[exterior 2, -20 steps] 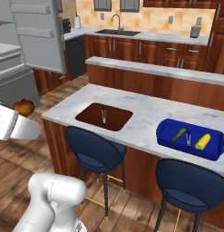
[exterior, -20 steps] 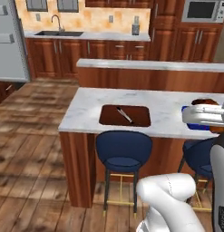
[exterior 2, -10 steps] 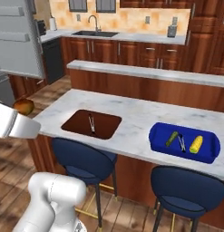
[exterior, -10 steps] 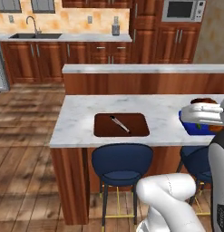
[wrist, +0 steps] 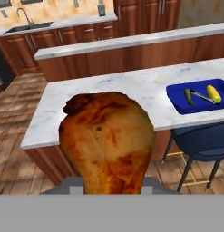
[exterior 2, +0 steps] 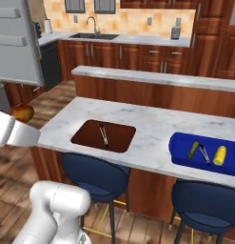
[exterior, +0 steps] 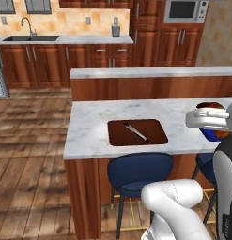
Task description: Gather the corn and squash from the fridge and place them on a tray on the dining counter. Then gather the chicken drumstick and steak from the fridge and place them on the other tray.
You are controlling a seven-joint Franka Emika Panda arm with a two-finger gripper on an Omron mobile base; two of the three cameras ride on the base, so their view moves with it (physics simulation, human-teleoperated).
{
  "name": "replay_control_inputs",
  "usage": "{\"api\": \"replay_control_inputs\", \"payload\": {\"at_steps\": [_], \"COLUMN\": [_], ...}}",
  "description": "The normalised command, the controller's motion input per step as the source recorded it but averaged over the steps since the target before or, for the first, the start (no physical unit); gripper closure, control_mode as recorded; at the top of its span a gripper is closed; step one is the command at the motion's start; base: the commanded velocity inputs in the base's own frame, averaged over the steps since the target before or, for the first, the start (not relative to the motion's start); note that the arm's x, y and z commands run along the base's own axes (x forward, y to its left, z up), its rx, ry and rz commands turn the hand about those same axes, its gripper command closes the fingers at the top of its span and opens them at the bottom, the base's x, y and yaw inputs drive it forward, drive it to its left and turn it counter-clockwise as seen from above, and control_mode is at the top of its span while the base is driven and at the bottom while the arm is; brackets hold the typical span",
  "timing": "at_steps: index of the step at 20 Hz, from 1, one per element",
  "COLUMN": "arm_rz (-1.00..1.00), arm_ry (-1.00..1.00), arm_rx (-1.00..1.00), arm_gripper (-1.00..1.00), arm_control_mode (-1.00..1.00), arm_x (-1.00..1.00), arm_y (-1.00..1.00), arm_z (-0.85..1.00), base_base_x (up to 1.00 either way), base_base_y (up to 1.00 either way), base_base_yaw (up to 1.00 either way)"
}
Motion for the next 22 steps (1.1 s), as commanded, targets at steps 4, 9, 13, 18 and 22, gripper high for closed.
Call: {"api": "replay_control_inputs", "payload": {"at_steps": [4, 9, 13, 18, 22], "arm_rz": [0.00, 0.00, 0.00, 0.00, 0.00], "arm_ry": [0.00, 0.00, 0.00, 0.03, 0.09], "arm_rx": [0.00, 0.00, 0.00, 0.00, 0.02], "arm_gripper": [1.00, 1.00, 1.00, 1.00, 1.00], "arm_control_mode": [1.00, 1.00, 1.00, -1.00, -1.00], "arm_x": [0.00, 0.00, 0.00, 0.30, 0.76], "arm_y": [0.00, 0.00, 0.00, 0.00, 0.01], "arm_z": [0.00, 0.00, 0.00, 0.01, 0.00], "base_base_x": [0.56, 0.70, 0.51, 0.27, 0.00], "base_base_y": [0.07, 0.04, 0.00, 0.00, 0.00], "base_base_yaw": [-0.10, -0.07, -0.01, 0.00, 0.00]}}
